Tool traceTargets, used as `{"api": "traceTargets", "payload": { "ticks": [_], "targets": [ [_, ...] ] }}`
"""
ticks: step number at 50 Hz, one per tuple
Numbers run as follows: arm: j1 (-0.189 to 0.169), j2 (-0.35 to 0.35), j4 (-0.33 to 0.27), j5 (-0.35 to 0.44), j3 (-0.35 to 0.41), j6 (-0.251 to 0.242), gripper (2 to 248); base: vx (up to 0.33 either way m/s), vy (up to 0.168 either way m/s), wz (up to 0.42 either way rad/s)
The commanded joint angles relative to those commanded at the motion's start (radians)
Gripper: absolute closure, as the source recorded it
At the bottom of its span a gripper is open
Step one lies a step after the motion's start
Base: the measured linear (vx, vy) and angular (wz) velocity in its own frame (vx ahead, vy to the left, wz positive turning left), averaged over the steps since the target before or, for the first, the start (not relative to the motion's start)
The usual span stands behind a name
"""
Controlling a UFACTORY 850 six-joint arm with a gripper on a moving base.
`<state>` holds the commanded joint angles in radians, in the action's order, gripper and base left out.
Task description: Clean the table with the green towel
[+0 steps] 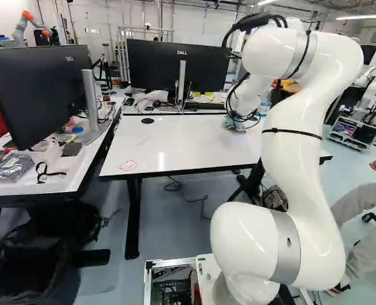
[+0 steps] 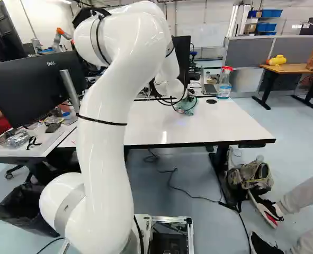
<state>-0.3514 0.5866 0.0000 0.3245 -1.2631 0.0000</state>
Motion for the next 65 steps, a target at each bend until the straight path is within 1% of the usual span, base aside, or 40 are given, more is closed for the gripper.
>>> {"api": "traceTargets", "payload": {
  "ticks": [26,36,52,65],
  "targets": [
    [0.045,-0.153,0.000,0.000,0.135,0.000,208,0.000,0.000,0.000],
    [0.067,-0.204,0.000,0.000,0.174,0.000,208,0.000,0.000,0.000],
    [0.105,-0.279,0.000,0.000,0.227,0.000,208,0.000,0.000,0.000],
    [0.137,-0.313,0.000,0.000,0.268,0.000,208,0.000,0.000,0.000]
  ]
}}
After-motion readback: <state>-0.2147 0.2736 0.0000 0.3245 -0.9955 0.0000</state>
